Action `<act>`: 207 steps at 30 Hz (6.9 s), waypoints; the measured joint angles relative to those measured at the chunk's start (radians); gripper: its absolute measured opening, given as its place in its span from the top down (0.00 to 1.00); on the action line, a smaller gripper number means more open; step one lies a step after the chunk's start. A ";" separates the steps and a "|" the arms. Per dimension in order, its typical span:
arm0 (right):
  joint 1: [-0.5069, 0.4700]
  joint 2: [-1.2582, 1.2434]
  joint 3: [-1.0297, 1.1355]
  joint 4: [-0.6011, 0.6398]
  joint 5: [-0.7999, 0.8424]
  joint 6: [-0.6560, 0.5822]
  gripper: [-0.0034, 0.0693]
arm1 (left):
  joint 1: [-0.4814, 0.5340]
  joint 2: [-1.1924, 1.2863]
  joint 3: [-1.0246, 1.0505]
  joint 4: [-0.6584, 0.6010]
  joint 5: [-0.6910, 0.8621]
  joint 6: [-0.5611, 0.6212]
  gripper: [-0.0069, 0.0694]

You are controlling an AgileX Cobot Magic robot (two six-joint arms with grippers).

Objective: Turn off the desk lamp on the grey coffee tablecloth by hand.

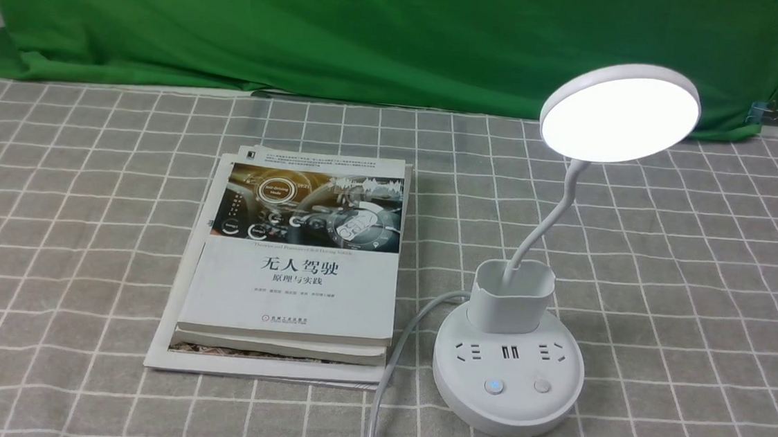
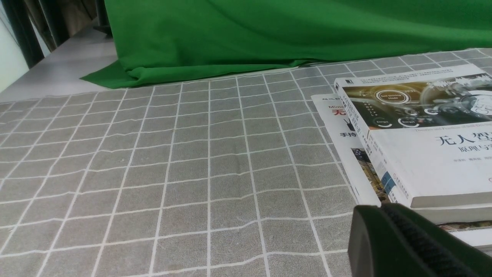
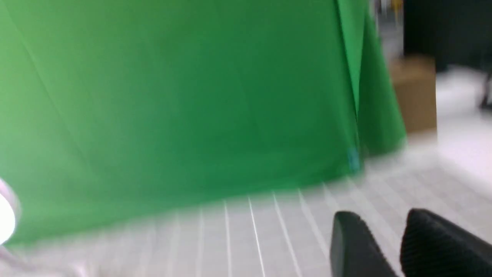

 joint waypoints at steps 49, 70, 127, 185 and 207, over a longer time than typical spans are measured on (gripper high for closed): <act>0.548 1.205 -0.564 0.079 0.430 -0.151 0.92 | 0.000 0.000 0.000 0.000 0.000 0.000 0.91; 0.548 1.206 -0.572 0.100 0.383 -0.124 0.92 | 0.000 0.000 0.000 0.000 0.000 0.000 0.91; 0.548 1.268 -0.549 0.125 0.305 -0.127 0.92 | 0.000 0.000 0.000 0.000 0.000 0.000 0.91; 0.179 0.279 0.080 0.467 -0.067 -0.676 0.89 | 0.000 0.000 0.000 0.000 0.000 0.000 0.91; 0.167 -0.226 0.385 0.470 -0.299 -0.635 0.83 | -0.001 0.000 0.000 0.000 0.000 0.000 0.91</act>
